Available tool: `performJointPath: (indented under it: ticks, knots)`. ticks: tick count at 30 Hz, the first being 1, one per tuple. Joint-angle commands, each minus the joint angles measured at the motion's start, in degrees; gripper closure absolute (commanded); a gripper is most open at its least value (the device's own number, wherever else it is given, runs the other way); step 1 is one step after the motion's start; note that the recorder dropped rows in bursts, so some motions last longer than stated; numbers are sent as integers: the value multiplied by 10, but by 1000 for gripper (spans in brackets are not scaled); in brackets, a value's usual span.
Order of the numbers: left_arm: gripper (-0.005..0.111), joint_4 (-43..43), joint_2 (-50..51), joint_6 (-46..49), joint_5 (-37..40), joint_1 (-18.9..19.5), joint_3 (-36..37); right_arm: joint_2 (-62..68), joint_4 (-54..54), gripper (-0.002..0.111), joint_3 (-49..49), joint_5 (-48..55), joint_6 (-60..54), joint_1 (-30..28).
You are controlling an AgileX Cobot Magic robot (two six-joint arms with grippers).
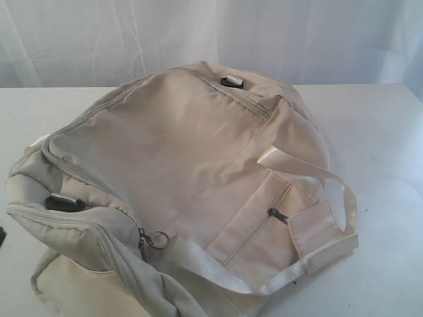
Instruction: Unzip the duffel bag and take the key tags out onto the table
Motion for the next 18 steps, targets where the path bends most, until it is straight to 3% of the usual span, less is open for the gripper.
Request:
performJointPath:
  ticks: [1,6,8,11,13,18]
  knots:
    - [107,-61,39,5,-22,-4,4,-4,-4,108,4,-4,-5,2]
    - [105,-63,69,-81,-55,-4,21,-4,-4,108,4,-44,-5,2]
    - [89,-63,82,-83,-67,-4,30,-4,-4,108,4,-85,-5,2]
    - [46,-64,100,-115,-94,-4,47,-4,-4,108,4,-167,-5,2]
    - [28,-77,108,-129,-112,-4,58,-4,-4,108,4,-202,-5,2]
    - [25,-103,155,-142,-151,-4,85,-4,-4,108,4,-234,3,2]
